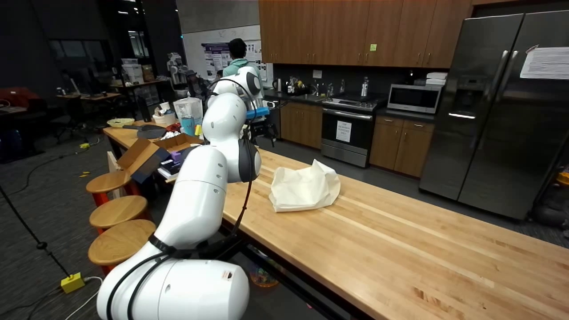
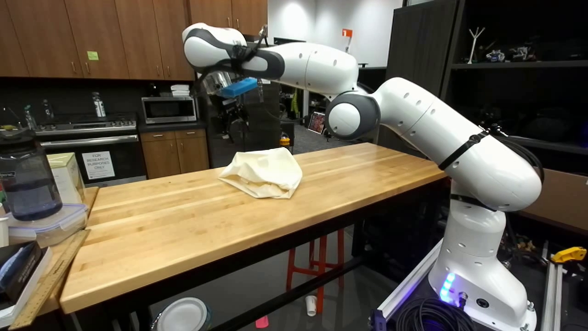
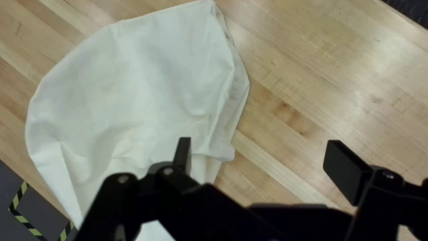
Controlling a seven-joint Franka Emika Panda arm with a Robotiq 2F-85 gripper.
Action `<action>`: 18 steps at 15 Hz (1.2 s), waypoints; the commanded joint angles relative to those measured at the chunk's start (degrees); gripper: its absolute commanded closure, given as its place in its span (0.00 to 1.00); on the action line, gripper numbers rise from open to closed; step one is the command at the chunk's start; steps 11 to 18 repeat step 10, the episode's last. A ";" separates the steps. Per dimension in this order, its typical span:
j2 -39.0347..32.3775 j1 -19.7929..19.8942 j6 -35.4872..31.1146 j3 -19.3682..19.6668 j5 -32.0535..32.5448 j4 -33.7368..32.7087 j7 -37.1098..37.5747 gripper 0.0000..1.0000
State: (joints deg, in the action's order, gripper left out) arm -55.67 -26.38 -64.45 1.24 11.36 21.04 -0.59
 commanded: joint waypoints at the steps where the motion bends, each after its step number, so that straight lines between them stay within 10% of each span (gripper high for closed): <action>1: 0.82 -0.46 -0.87 -0.31 -0.65 1.08 -0.39 0.00; 18: -1.41 -0.52 0.58 -0.39 -0.55 -2.23 -0.58 0.00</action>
